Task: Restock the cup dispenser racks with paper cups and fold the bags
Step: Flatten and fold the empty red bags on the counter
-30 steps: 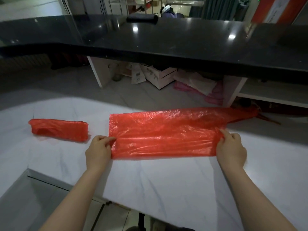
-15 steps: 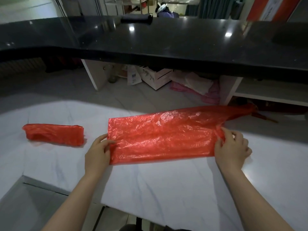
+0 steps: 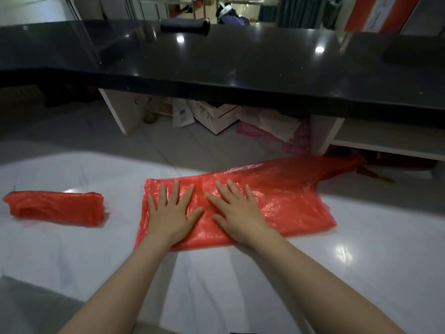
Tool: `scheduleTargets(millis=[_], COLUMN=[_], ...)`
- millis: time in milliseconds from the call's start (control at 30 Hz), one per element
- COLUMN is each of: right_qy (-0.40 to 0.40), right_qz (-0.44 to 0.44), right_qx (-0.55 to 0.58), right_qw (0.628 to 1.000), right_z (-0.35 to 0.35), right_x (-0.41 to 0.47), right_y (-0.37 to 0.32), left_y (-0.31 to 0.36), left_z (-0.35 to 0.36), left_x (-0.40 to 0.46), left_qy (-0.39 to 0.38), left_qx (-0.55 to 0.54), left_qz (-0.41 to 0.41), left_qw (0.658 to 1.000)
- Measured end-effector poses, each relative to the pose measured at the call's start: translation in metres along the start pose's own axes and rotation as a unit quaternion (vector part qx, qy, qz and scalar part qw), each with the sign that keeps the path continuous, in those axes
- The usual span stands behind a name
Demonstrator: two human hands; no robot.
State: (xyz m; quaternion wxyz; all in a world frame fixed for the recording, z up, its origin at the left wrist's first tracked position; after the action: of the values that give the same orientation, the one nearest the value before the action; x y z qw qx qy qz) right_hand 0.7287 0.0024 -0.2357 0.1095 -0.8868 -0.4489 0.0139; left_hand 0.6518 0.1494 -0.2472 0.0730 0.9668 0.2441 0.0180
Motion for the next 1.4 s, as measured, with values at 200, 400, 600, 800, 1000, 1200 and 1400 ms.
scheduleTargets(millis=[200, 400, 600, 800, 1000, 1200, 1400], right_qy=[0.016, 0.038, 0.034, 0.052, 0.063, 0.054, 0.042], right_qz=[0.118, 0.286, 0.406, 0.444, 0.462, 0.482, 0.491], right_qx=[-0.036, -0.056, -0.051, -0.027, -0.018, -0.013, -0.02], right_qw=[0.992, 0.956, 0.912, 0.894, 0.884, 0.874, 0.87], right_z=[0.003, -0.02, -0.029, -0.033, -0.032, -0.025, -0.024], right_x=[0.019, -0.006, -0.039, -0.067, -0.095, -0.129, -0.157], right_y=[0.071, 0.165, 0.191, 0.184, 0.171, 0.155, 0.133], left_y=[-0.009, -0.008, -0.008, -0.006, -0.007, -0.007, -0.013], left_z=[0.01, 0.011, 0.012, 0.011, 0.012, 0.011, 0.01], left_x=[0.012, 0.021, 0.026, 0.023, 0.009, -0.014, -0.049], left_qy=[-0.017, -0.002, 0.001, -0.01, -0.012, -0.019, -0.034], left_qx=[0.022, 0.035, 0.025, 0.027, 0.027, 0.022, 0.023], left_qz=[0.001, 0.015, 0.034, 0.063, 0.082, 0.101, 0.103], left_qw=[1.0, 0.999, 0.999, 0.998, 0.996, 0.994, 0.994])
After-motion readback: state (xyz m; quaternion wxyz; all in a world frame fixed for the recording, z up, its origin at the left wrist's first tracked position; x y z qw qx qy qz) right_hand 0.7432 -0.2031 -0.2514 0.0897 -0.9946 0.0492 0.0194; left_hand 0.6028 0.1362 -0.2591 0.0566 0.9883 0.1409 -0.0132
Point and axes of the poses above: each hand's wrist, its own x-axis towards the middle knuckle, its own z-axis out of the palm, y = z × x, the point moved 7 cm from there along x, towards the middle knuckle, and after that the axes turned 6 degrees about y, right-handed, at the moved point
